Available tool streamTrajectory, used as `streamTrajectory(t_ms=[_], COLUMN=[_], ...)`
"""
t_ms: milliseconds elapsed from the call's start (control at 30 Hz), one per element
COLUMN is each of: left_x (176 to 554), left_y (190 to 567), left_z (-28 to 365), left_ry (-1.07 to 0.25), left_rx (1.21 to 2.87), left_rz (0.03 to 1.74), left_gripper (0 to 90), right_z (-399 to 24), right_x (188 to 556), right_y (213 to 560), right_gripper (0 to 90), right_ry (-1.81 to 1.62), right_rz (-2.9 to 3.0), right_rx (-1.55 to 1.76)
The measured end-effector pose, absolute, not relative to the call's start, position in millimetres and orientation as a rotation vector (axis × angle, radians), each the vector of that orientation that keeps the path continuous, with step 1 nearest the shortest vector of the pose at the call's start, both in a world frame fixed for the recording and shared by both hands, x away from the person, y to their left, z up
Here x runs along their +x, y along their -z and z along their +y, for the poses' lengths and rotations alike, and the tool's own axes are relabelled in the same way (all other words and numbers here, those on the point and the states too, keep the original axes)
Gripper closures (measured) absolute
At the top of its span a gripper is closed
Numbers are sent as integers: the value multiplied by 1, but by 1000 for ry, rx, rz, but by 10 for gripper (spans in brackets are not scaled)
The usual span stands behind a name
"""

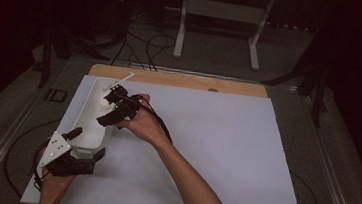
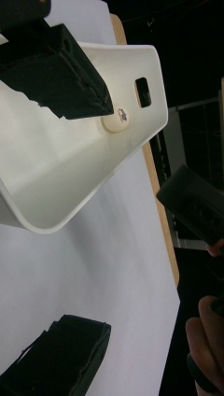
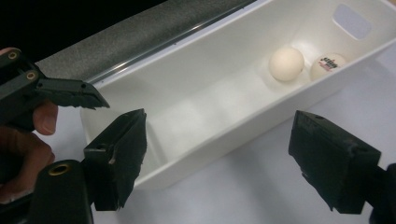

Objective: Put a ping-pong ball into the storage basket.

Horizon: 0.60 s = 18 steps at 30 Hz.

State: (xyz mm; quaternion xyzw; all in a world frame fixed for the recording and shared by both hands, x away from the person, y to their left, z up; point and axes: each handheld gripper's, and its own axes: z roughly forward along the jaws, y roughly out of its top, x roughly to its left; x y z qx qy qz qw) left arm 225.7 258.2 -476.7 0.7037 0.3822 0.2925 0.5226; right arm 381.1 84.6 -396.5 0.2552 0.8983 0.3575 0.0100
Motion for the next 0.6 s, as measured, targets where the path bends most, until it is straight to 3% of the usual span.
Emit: streamTrajectory(t_ms=[600], left_x=[227], left_y=[478], left_z=[257], left_ry=[-700], left_rx=[1695], left_rz=[926], left_gripper=[4], right_z=[32], right_x=[380], right_y=[402], right_gripper=[186], right_ry=[-1113], right_rz=[2735], right_rx=[828])
